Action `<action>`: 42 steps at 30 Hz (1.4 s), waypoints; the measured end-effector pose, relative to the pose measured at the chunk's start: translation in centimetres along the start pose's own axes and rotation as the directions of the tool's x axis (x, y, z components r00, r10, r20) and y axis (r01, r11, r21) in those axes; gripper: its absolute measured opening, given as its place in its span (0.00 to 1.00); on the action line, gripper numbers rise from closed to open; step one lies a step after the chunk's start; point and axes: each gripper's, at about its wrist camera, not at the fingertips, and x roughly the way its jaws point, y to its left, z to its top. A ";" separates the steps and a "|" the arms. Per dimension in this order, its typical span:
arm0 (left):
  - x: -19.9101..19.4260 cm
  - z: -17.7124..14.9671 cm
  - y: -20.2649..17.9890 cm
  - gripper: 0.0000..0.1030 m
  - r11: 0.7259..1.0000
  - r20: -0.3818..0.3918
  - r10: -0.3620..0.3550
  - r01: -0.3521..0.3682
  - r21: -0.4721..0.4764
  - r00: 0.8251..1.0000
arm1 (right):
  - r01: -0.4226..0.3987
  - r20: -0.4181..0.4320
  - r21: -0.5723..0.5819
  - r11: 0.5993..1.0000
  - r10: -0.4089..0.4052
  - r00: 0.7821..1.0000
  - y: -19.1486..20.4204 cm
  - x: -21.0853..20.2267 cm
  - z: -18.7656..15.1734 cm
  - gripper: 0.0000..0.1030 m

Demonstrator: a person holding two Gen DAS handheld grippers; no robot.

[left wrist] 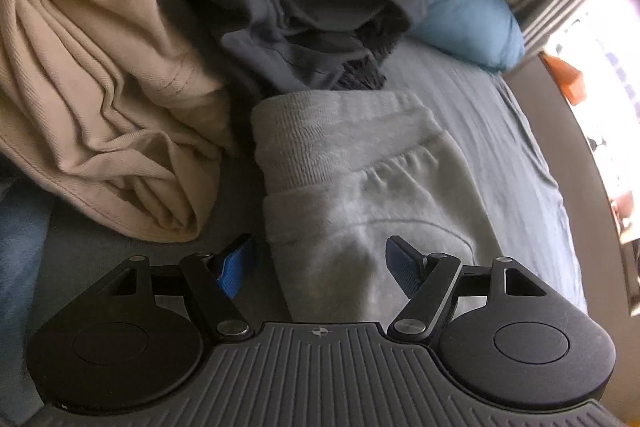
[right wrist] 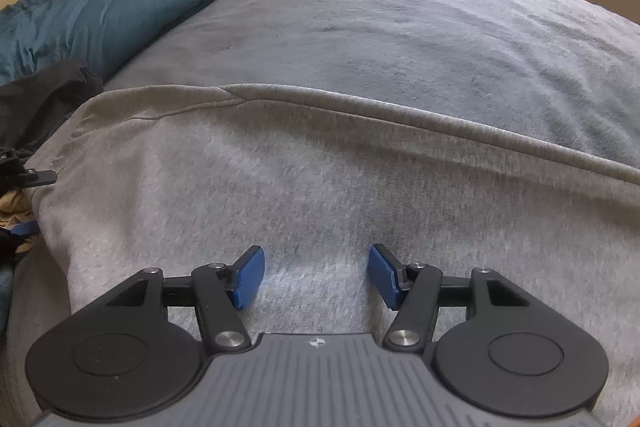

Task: Fold clothes

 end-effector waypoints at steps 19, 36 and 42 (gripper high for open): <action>-0.8 -1.4 -1.8 0.27 0.993 0.186 0.023 -0.044 0.109 0.982 | -0.012 0.008 0.011 1.000 0.012 1.000 -0.1 0.0 -0.1 0.62; -8.6 -10.7 -12.7 0.23 0.690 0.335 -0.402 0.042 0.722 0.852 | -0.068 0.099 0.268 0.961 0.042 0.994 -5.7 -5.9 -0.9 0.60; -9.1 -19.2 -15.3 0.24 0.322 0.164 -0.527 0.018 0.947 0.834 | -0.078 0.140 0.331 0.940 0.032 0.990 -7.9 -9.2 -2.7 0.60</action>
